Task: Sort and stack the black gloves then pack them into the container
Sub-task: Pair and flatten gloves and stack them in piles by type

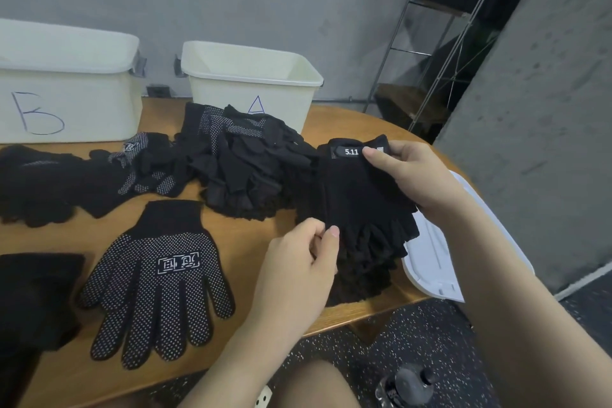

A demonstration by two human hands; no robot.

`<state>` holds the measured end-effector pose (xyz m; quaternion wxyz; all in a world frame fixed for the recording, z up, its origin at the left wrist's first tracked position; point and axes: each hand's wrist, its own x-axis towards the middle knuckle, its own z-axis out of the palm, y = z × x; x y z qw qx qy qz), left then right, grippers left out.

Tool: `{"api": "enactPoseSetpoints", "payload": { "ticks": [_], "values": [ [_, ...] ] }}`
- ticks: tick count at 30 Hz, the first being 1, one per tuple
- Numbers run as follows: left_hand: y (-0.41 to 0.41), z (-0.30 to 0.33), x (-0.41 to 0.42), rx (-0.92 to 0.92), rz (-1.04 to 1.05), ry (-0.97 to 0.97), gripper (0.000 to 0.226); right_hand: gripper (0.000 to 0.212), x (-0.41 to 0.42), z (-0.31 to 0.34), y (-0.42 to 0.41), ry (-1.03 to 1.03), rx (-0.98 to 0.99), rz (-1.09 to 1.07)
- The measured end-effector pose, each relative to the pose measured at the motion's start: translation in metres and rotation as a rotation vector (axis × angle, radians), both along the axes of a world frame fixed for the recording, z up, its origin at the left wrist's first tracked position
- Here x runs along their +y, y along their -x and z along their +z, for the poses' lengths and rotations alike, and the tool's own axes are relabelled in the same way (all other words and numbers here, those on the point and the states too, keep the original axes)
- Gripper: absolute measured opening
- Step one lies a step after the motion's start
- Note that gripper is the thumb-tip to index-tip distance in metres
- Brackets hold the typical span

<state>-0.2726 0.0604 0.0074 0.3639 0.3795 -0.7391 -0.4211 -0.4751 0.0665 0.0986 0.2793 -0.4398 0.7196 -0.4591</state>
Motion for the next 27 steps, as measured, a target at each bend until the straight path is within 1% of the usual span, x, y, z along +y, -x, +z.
{"api": "enactPoseSetpoints", "payload": {
  "ticks": [2, 5, 8, 11, 12, 13, 16, 18, 19, 20, 22, 24, 27],
  "values": [
    [0.0, 0.001, -0.002, 0.005, -0.009, 0.021, 0.032, 0.028, 0.001, 0.002, 0.002, 0.021, -0.027, -0.012],
    [0.002, -0.001, -0.007, 0.0, -0.004, 0.045, 0.033, 0.03, 0.0, 0.001, 0.008, 0.0, -0.061, -0.021],
    [0.003, -0.006, -0.007, -0.025, -0.01, 0.024, 0.036, 0.028, -0.001, -0.009, 0.01, -0.042, -0.038, -0.025],
    [0.004, -0.008, -0.007, -0.038, -0.002, 0.005, 0.039, 0.026, -0.002, -0.021, 0.013, 0.029, -0.008, -0.06],
    [0.004, -0.009, -0.007, -0.035, 0.004, 0.008, 0.039, 0.027, -0.003, -0.022, 0.013, 0.062, 0.036, -0.082],
    [0.005, -0.009, -0.007, -0.032, 0.013, 0.015, 0.038, 0.029, -0.003, -0.022, 0.013, 0.083, 0.123, -0.107],
    [0.005, -0.011, -0.008, 0.005, 0.072, 0.037, 0.027, 0.04, -0.001, -0.021, 0.008, 0.119, 0.492, -0.169],
    [0.006, -0.011, -0.008, 0.044, 0.132, 0.025, 0.017, 0.045, 0.002, -0.022, 0.0, 0.188, 0.686, -0.13],
    [0.006, -0.01, -0.008, 0.054, 0.157, 0.0, 0.02, 0.047, 0.002, -0.025, -0.003, 0.22, 0.753, -0.081],
    [0.007, -0.011, -0.008, 0.062, 0.174, -0.039, 0.029, 0.051, 0.001, -0.03, -0.006, 0.224, 0.792, -0.028],
    [0.007, -0.01, -0.008, 0.082, 0.169, -0.164, 0.048, 0.063, -0.003, -0.04, -0.011, 0.137, 0.769, 0.058],
    [0.009, -0.007, -0.006, 0.088, 0.099, -0.321, 0.062, 0.073, -0.004, -0.048, -0.016, 0.043, 0.677, 0.109],
    [0.015, -0.005, -0.002, 0.135, -0.002, -0.462, 0.068, 0.082, -0.005, -0.055, -0.018, -0.038, 0.603, 0.164]
  ]
}}
